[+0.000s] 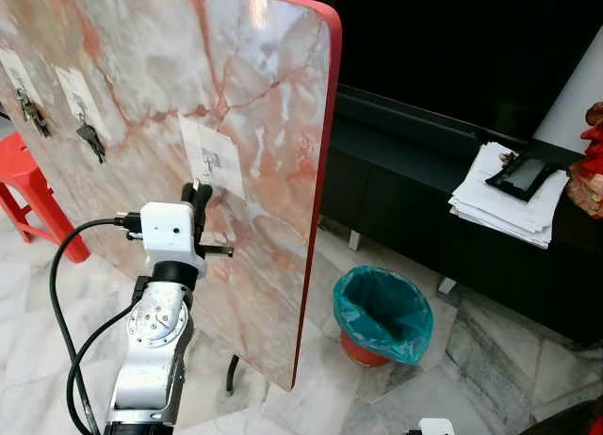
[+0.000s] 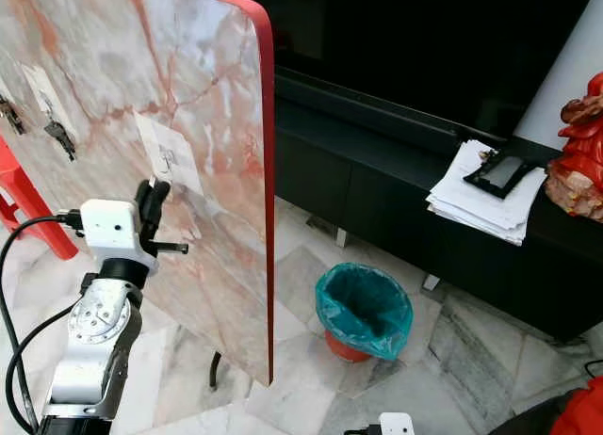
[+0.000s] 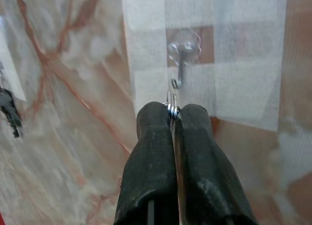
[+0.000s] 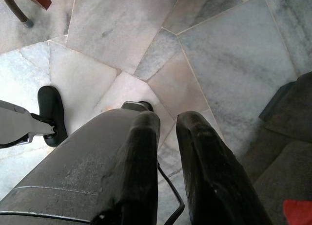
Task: Hang keys on a hook
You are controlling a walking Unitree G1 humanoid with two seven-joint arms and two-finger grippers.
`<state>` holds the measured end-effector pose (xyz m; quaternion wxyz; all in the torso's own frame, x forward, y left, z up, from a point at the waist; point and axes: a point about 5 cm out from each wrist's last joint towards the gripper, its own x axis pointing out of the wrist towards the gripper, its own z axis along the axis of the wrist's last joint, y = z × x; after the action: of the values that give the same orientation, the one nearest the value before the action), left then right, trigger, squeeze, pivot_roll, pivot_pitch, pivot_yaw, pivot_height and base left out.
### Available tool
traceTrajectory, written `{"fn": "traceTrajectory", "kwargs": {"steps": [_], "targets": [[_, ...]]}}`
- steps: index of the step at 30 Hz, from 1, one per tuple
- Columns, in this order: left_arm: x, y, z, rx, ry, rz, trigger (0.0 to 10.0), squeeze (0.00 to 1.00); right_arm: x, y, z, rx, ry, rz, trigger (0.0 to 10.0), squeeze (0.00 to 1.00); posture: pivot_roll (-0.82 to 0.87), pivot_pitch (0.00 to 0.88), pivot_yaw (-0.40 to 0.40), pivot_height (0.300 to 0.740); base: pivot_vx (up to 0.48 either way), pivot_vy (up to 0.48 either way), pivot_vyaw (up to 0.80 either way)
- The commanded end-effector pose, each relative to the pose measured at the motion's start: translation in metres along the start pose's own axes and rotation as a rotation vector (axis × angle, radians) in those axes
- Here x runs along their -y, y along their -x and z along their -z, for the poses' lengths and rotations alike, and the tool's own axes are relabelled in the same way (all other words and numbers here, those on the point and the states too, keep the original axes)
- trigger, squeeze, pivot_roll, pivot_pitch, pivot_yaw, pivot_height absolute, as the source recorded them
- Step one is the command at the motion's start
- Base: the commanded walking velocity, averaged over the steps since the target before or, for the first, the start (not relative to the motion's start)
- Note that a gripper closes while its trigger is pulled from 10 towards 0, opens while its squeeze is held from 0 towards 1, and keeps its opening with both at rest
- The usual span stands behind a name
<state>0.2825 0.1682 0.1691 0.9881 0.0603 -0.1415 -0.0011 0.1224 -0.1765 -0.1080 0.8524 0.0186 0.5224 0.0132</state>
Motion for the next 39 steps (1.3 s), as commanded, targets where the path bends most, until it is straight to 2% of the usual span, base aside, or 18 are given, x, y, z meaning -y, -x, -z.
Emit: {"fn": "traceTrajectory", "kwargs": {"steps": [1, 5, 9, 18, 23, 39], "targets": [[0.003, -0.001, 0.002, -0.019, 0.006, 0.018, 10.0, 0.00, 0.001, 0.001, 0.007, -0.027, 0.003, 0.002, 10.0, 0.00, -0.04, 0.034, -0.057, 0.740, 0.000, 0.000, 0.00], [0.004, -0.001, 0.001, -0.013, 0.008, 0.022, 10.0, 0.00, 0.001, 0.001, 0.007, -0.027, 0.003, 0.003, 10.0, 0.00, -0.04, 0.034, -0.057, 0.740, 0.000, 0.000, 0.00], [0.005, -0.002, -0.007, 0.035, 0.022, 0.026, 10.0, 0.00, 0.001, 0.001, 0.007, -0.027, 0.004, 0.003, 10.0, 0.00, -0.04, 0.034, -0.057, 0.740, 0.000, 0.000, 0.00], [0.005, -0.002, -0.007, 0.035, 0.022, 0.026, 10.0, 0.00, 0.001, 0.001, 0.007, -0.027, 0.004, 0.003, 10.0, 0.00, -0.04, 0.034, -0.057, 0.740, 0.000, 0.000, 0.00], [0.006, -0.010, -0.021, 0.098, 0.021, 0.043, 10.0, 0.00, 0.001, 0.001, 0.007, -0.027, 0.003, 0.002, 10.0, 0.00, -0.04, 0.036, -0.058, 0.740, 0.000, 0.000, 0.00], [0.006, -0.013, -0.024, 0.110, 0.020, 0.041, 10.0, 0.00, 0.001, 0.001, 0.007, -0.027, 0.004, 0.002, 10.0, 0.00, -0.04, 0.037, -0.058, 0.740, 0.000, 0.000, 0.00]]}}
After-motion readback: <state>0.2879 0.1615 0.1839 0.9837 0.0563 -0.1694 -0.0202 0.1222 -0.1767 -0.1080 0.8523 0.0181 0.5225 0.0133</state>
